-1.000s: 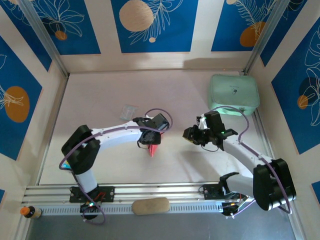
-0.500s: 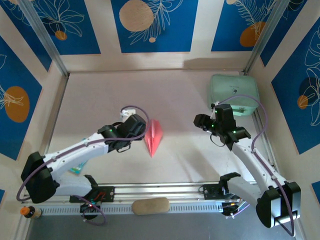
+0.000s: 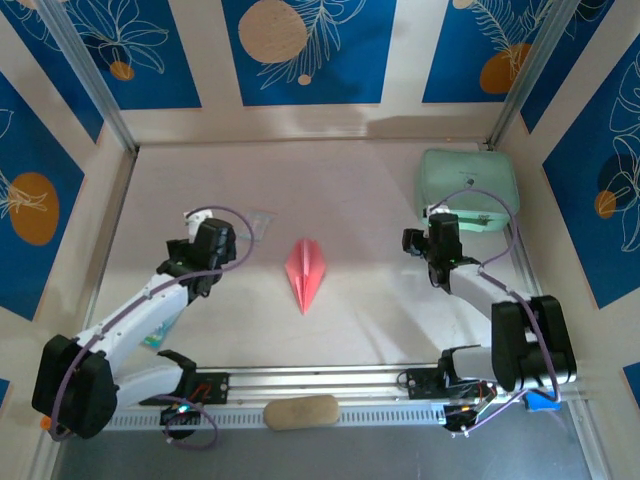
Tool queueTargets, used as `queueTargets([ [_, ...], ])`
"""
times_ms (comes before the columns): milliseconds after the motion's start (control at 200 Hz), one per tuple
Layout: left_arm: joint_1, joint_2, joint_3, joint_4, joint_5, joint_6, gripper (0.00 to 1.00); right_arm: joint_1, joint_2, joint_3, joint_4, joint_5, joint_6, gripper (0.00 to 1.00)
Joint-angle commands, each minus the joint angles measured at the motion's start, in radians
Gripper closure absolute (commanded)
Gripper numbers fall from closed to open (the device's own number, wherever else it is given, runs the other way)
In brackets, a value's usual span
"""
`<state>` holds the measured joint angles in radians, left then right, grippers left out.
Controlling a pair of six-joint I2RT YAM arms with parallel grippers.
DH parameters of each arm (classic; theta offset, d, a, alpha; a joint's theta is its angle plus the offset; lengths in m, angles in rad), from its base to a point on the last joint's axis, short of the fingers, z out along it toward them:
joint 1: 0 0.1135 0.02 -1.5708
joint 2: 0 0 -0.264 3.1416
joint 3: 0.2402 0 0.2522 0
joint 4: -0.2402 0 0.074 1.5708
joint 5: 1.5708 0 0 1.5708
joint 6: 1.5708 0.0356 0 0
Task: Fold a paper plane with a square sheet of paper (pick it up from the middle)
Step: Reset both arms
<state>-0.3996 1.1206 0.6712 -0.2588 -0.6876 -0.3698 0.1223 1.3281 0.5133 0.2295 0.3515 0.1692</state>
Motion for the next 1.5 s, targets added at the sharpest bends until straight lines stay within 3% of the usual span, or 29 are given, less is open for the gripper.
queueTargets([
  [0,0.083,-0.002,-0.073,0.187,0.007,0.123,0.0,-0.02,0.047,-0.02,0.245,-0.093,-0.078,0.33],
  [90,0.132,0.006,-0.122,0.3,0.047,0.189,0.0,-0.042,0.07,-0.024,0.317,-0.171,-0.119,0.34],
  [175,0.155,0.036,-0.18,0.454,0.067,0.269,0.0,-0.07,0.108,-0.095,0.508,-0.264,-0.135,0.35],
  [280,0.169,0.1,-0.223,0.589,0.072,0.342,0.0,-0.076,0.205,-0.164,0.733,-0.244,-0.115,0.35],
  [435,0.193,0.213,-0.246,0.769,0.131,0.373,0.0,-0.095,0.194,-0.109,0.596,-0.198,-0.08,0.32],
  [455,0.194,0.225,-0.236,0.771,0.141,0.375,0.0,-0.103,0.195,-0.105,0.595,-0.199,-0.068,0.05],
  [470,0.194,0.231,-0.233,0.78,0.15,0.376,0.0,-0.107,0.197,-0.105,0.603,-0.202,-0.064,0.0],
  [610,0.229,0.34,-0.272,1.095,0.24,0.418,0.0,-0.093,0.194,-0.115,0.614,-0.132,-0.054,0.01],
  [685,0.263,0.41,-0.259,1.136,0.344,0.413,0.0,-0.094,0.195,-0.113,0.612,-0.135,-0.051,0.01],
  [750,0.293,0.393,-0.255,1.063,0.46,0.398,0.0,-0.096,0.195,-0.114,0.614,-0.141,-0.051,0.01],
  [795,0.312,0.427,-0.304,1.176,0.524,0.397,0.0,-0.101,0.195,-0.112,0.608,-0.149,-0.048,0.01],
  [835,0.316,0.462,-0.349,1.331,0.511,0.402,0.0,-0.101,0.194,-0.111,0.608,-0.15,-0.048,0.01],
  [960,0.322,0.448,-0.313,1.233,0.469,0.374,0.0,-0.1,0.195,-0.112,0.608,-0.149,-0.05,0.01],
  [1490,0.32,0.443,-0.311,1.224,0.527,0.397,0.0,-0.101,0.195,-0.111,0.608,-0.151,-0.05,0.01],
])
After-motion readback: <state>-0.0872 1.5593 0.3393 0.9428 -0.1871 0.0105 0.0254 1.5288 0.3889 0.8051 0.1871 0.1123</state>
